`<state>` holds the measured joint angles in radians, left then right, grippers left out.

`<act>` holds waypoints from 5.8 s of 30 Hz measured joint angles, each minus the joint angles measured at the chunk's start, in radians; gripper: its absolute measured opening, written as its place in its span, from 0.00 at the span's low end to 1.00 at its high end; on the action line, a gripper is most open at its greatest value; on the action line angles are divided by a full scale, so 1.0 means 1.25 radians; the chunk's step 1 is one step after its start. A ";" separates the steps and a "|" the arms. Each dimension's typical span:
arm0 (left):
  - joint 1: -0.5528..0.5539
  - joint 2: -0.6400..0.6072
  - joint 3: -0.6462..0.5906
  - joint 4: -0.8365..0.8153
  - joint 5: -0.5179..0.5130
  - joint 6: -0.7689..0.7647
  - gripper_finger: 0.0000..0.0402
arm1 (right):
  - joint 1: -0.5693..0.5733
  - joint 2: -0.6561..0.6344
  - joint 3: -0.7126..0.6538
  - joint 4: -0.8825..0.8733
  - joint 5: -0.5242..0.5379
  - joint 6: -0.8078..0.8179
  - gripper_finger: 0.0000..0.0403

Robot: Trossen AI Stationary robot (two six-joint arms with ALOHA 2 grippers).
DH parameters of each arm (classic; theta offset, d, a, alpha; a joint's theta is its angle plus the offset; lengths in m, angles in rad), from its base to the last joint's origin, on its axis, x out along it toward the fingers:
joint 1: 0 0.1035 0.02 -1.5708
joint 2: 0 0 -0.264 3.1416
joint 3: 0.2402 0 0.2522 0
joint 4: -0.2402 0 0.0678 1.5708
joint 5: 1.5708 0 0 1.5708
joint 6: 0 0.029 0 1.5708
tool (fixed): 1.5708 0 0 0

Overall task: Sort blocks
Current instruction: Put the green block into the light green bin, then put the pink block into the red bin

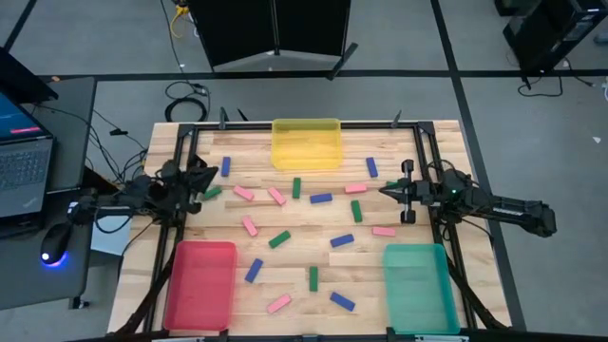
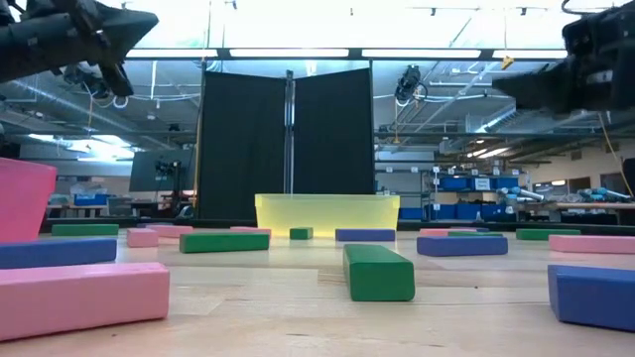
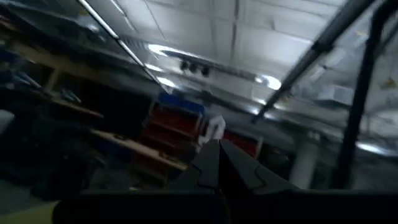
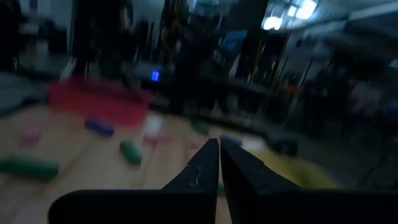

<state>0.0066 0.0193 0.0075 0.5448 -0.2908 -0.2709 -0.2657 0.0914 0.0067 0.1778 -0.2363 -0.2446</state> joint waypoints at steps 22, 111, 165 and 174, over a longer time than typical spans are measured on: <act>0.099 0.682 0.600 -1.095 -0.205 -0.284 0.31 | -0.055 0.002 0.000 0.324 0.371 0.433 0.07; 0.163 1.033 0.848 -0.796 0.121 -0.095 0.25 | -0.062 0.345 0.124 0.486 0.003 0.451 0.07; -0.150 2.042 1.855 -0.345 0.275 0.041 0.56 | -0.072 0.327 0.506 0.119 -0.243 0.369 0.26; -0.184 1.748 1.632 -0.455 0.120 0.218 0.34 | -0.096 0.333 0.506 -0.063 -0.134 0.290 0.29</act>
<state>-0.2231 2.2039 2.0477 -0.0245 -0.1407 0.0021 -0.3855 0.5078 0.6388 0.0997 -0.4041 0.1182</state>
